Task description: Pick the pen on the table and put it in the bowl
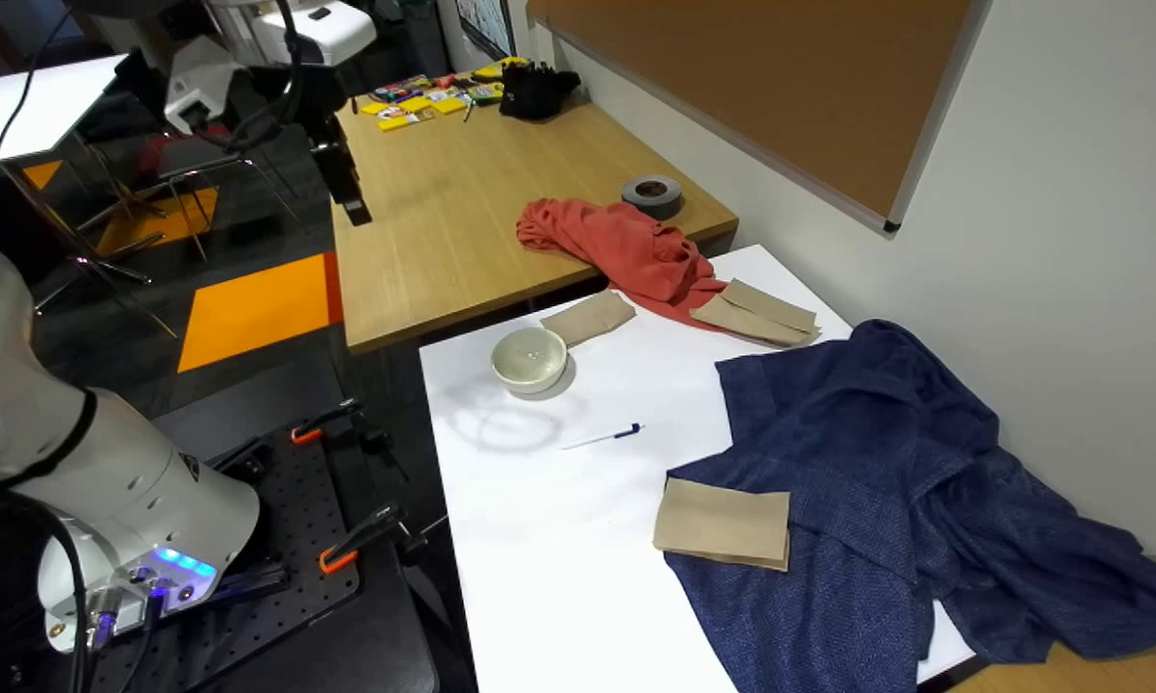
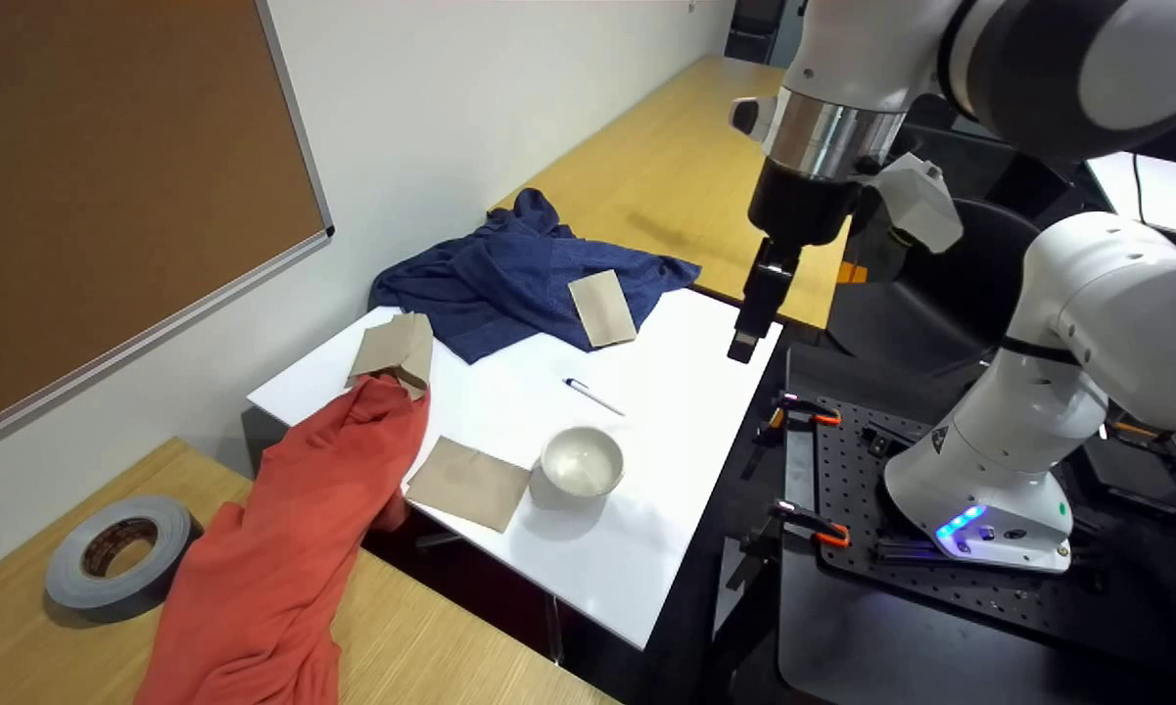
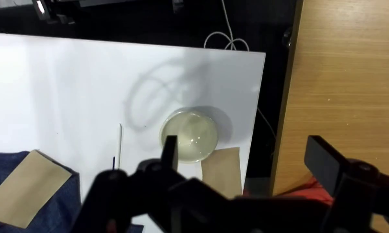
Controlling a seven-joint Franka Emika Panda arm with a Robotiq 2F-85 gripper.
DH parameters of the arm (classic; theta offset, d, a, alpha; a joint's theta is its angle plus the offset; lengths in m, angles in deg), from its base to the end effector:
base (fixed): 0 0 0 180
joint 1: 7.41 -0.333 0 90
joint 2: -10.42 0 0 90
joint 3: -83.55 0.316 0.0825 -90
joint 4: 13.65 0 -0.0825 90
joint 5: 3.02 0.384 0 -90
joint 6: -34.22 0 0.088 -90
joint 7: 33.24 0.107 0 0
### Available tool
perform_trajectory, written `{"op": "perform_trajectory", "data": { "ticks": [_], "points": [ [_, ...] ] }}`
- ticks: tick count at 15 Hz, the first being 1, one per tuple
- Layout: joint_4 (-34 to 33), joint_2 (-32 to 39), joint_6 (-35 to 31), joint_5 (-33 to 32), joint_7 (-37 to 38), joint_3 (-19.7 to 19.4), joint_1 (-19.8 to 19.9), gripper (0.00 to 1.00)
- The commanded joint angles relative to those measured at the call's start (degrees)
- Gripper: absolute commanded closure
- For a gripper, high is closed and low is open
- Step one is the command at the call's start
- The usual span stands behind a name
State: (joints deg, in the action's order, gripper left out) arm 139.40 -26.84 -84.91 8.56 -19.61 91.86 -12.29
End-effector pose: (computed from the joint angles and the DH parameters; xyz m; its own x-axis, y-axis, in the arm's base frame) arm 0.3401 0.0891 0.4378 0.9912 -0.1293 0.0291 -0.1257 -0.9866 -0.1037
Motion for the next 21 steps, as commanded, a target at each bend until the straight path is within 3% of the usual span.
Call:
{"op": "perform_trajectory", "data": {
  "ticks": [1, 11, 15, 16, 21],
  "points": [
    [-1.3, 5.9, -8.4, -3.0, 0.7, -0.2, 3.3, 0.00],
    [-4.6, 26.5, -28.2, -14.2, 1.7, -5.5, 11.9, 0.00],
    [-7.4, 33.4, -28.7, -17.1, 4.2, -6.6, 11.8, 0.00],
    [-4.9, 30.1, -28.8, -15.6, 1.4, -7.6, 11.1, 0.00],
    [-7.0, 33.5, -28.8, -15.9, 2.3, -7.9, 10.7, 0.00]
  ]
}}
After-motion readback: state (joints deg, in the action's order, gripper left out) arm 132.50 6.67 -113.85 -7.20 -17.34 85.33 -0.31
